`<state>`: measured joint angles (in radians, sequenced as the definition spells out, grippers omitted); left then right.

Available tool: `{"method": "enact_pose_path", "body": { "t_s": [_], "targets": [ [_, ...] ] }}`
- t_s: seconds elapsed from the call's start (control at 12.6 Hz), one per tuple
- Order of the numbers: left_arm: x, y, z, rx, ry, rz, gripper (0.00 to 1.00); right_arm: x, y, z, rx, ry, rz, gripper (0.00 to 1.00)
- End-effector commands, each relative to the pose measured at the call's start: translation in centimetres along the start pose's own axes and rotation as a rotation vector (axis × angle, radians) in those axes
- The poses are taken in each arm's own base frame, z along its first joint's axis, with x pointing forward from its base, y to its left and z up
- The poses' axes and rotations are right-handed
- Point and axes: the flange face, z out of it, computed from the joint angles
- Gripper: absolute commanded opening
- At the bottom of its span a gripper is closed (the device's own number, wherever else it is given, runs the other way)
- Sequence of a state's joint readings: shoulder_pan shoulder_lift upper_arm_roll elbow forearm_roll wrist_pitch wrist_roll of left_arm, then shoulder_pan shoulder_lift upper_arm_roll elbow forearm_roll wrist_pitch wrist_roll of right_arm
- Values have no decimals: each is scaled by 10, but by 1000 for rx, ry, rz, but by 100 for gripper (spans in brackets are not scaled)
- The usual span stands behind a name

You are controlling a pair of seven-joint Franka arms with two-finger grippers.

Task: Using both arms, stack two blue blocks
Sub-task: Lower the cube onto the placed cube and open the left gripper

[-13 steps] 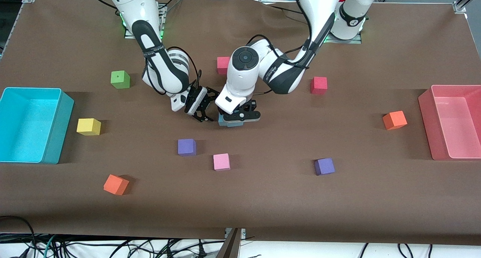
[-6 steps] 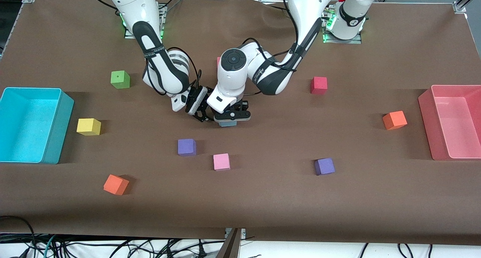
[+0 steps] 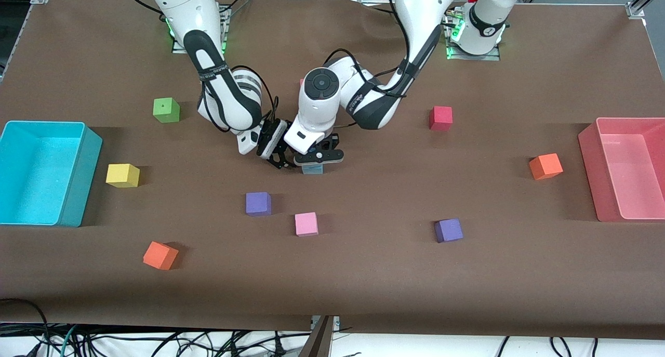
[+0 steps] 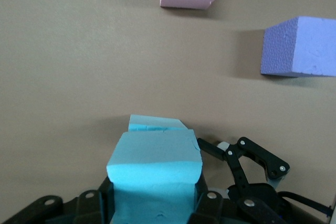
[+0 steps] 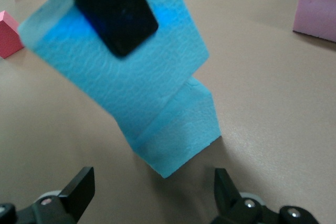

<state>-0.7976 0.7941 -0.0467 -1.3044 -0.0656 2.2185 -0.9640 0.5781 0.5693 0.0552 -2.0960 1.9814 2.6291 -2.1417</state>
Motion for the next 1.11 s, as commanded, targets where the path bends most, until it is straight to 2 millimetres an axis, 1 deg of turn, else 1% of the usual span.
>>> {"method": "enact_pose_path", "body": {
  "t_s": [0.0,0.24,0.4,0.48,0.56,0.72,0.8,1.03],
  "targets": [
    [-6,6,4,6,-10,-3,0,-3,-2,8,8,6,-10,100],
    [-7,5,14,22,-11,4,0,-3,-2,8,8,6,-10,100],
    [-7,5,14,20,-13,4,1,-3,-2,8,7,7,-9,100],
    [-7,5,14,20,-14,3,8,-3,-2,8,8,6,-10,100],
    [-8,5,14,18,-17,3,29,-3,-2,8,7,7,-7,100],
    [-8,5,14,19,-16,0,79,-3,-2,8,7,7,-7,100],
    [-9,6,14,23,-10,12,99,-3,-2,8,7,7,-7,100],
    [-9,6,13,22,-6,13,100,-2,-3,8,8,9,-8,100]
  ]
}}
